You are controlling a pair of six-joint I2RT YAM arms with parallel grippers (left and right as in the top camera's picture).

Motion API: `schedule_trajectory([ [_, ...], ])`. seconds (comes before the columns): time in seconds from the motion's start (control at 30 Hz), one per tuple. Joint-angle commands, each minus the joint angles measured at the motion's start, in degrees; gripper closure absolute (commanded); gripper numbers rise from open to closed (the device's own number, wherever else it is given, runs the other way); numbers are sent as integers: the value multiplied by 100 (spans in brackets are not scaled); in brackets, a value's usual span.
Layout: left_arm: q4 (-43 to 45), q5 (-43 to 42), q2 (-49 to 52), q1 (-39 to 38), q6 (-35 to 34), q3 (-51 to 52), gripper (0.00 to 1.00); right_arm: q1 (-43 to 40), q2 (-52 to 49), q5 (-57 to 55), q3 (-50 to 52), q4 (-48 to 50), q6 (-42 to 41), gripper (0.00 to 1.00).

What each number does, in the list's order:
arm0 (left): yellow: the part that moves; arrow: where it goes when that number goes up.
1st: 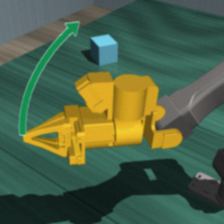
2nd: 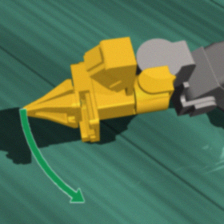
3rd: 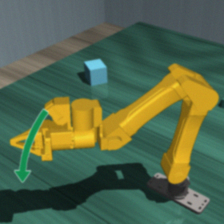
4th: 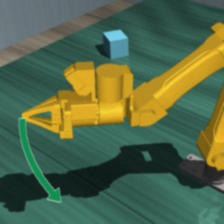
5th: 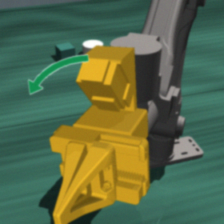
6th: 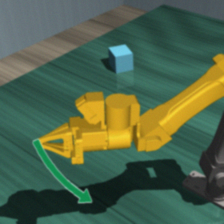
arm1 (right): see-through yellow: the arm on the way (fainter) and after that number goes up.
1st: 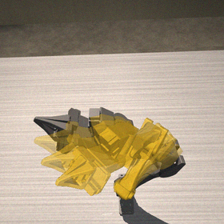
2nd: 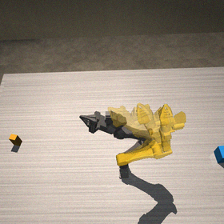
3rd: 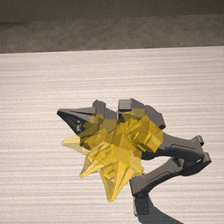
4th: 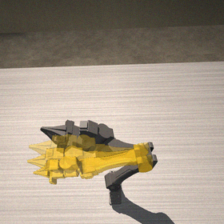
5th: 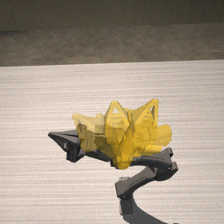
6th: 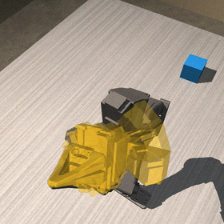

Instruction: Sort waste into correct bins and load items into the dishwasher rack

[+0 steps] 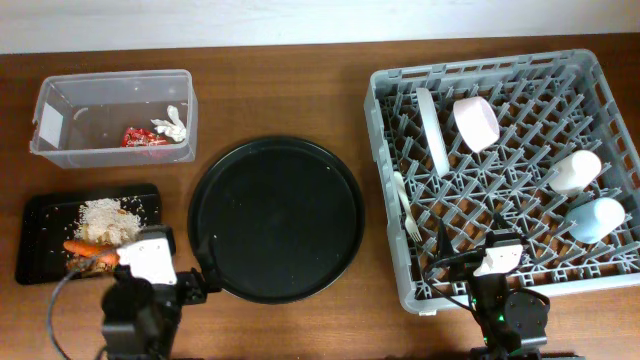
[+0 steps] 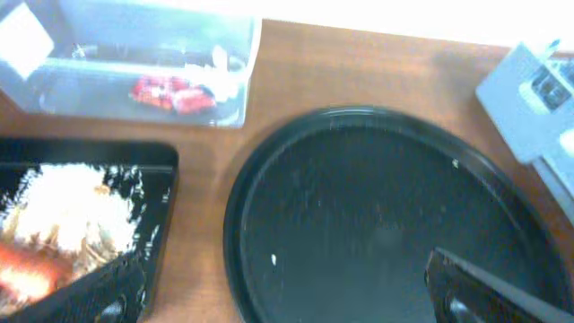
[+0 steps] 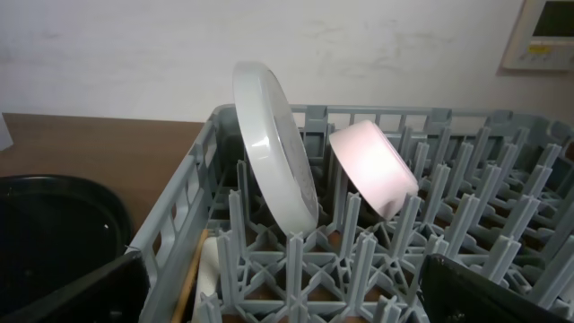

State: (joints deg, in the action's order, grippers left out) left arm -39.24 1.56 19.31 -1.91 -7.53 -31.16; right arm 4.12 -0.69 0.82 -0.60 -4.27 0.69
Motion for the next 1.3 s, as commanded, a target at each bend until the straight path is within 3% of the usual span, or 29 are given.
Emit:
schedule_trajectory([
  [0.0, 739, 101, -767, -57, 79, 1008, 1, 37, 50, -90, 28, -37, 39, 1],
  [0.23, 2417, 74, -1794, -57, 127, 2415, 1, 37, 50, -90, 28, -37, 39, 1],
  [0.4, 3753, -76, -1904, -57, 772, 3036, 1, 37, 50, -90, 28, -37, 39, 1],
  [0.6, 3447, -173, -1904, -70, 1176, 3067, 1, 37, 50, -90, 28, -37, 39, 1],
  [1.27, 3449, -179, -1902, -68, 1172, 3067, 1, 37, 50, -90, 28, -37, 39, 1],
])
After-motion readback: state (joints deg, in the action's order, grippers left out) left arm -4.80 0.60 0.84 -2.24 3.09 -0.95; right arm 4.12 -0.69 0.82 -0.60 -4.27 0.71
